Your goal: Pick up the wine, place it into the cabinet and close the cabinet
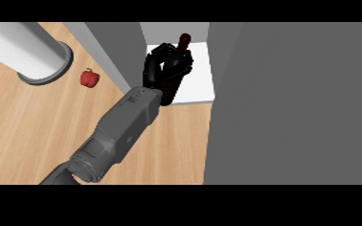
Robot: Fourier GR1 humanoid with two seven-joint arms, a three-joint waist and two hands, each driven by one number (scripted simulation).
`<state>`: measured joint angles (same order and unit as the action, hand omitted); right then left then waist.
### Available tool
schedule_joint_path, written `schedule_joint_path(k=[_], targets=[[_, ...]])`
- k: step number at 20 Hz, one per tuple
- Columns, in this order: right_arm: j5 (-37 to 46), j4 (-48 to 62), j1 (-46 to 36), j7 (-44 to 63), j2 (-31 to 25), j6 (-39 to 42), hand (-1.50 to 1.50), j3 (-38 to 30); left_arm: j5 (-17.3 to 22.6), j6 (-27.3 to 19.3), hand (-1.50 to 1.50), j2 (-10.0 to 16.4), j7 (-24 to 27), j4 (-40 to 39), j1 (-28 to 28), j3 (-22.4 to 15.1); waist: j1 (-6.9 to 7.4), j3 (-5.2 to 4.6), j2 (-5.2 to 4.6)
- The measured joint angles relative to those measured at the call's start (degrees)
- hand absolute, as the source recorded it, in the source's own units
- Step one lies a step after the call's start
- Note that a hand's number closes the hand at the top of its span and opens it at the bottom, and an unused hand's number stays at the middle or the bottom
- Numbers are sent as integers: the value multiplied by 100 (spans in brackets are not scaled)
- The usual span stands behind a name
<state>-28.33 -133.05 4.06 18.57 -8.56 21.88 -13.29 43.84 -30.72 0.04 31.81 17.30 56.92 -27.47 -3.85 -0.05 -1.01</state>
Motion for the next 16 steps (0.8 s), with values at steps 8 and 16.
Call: schedule_joint_path(k=[8,16], targets=[[62,105,-302,64,-30,-99,-150,91,168,177,150,74,453,-172,-47,-2,-115,10,-2],[84,4,-218,42,86,-118,-150,191,259,226,150,98,819,-334,-28,-14,-191,17,-7]])
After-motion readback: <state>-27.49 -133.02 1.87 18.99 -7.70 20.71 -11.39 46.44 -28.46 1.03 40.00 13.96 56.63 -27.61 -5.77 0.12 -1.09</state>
